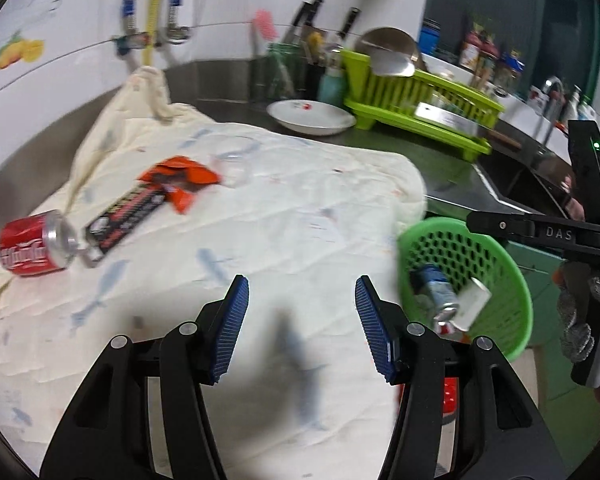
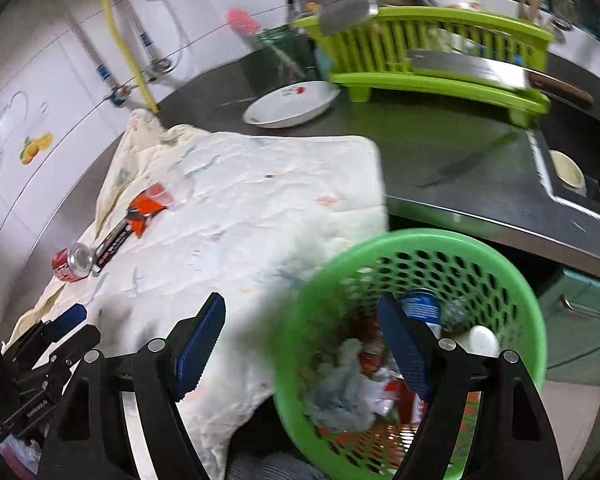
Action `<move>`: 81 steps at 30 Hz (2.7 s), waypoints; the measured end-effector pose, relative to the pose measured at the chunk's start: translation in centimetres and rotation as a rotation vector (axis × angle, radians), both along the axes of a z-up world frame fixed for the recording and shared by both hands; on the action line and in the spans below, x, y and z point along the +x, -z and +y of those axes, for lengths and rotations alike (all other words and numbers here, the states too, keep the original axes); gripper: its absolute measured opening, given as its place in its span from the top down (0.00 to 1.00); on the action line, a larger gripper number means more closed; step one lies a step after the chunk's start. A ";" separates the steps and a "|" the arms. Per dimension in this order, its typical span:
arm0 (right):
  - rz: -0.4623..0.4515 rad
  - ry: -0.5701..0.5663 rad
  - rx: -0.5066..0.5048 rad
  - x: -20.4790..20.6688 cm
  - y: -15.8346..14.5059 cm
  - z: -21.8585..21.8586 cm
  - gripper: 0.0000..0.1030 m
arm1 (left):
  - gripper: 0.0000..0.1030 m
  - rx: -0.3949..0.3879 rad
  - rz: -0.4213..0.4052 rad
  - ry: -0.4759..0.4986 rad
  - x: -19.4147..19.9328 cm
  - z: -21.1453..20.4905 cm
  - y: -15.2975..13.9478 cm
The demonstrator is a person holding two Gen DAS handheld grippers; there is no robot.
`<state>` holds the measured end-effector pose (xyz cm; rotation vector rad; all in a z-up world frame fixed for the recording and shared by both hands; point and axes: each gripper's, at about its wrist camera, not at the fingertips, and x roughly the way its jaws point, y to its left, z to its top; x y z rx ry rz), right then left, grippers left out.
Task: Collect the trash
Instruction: 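Move both tools back over the red can and clear cup on the cloth, then grasp the red Coca-Cola can with the left tool while the right tool grasps the clear cup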
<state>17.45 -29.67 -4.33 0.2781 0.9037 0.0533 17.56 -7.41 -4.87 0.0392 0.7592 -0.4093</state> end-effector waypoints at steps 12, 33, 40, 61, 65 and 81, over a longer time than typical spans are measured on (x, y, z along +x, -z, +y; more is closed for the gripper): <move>0.002 -0.145 -0.023 4.3 -0.8 7.8 0.27 | 0.48 0.007 -0.009 -0.168 1.7 8.6 -0.5; 0.033 -0.318 -0.025 11.4 0.5 15.3 0.27 | 0.29 -0.269 0.197 -0.739 9.1 23.1 -0.7; 0.018 -0.384 -0.034 13.2 0.3 16.6 0.27 | 0.23 -0.359 0.283 -0.851 12.6 24.7 0.0; 0.013 -0.362 -0.056 20.0 0.2 15.2 0.27 | 0.18 -0.511 0.422 -1.089 17.4 26.9 5.7; 0.032 -0.352 -0.077 22.1 0.9 15.5 0.27 | 0.18 -0.525 0.417 -1.067 17.8 27.0 6.1; 0.083 -0.325 -0.148 25.7 4.1 17.4 0.33 | 0.25 -0.492 0.368 -1.029 18.2 26.5 6.1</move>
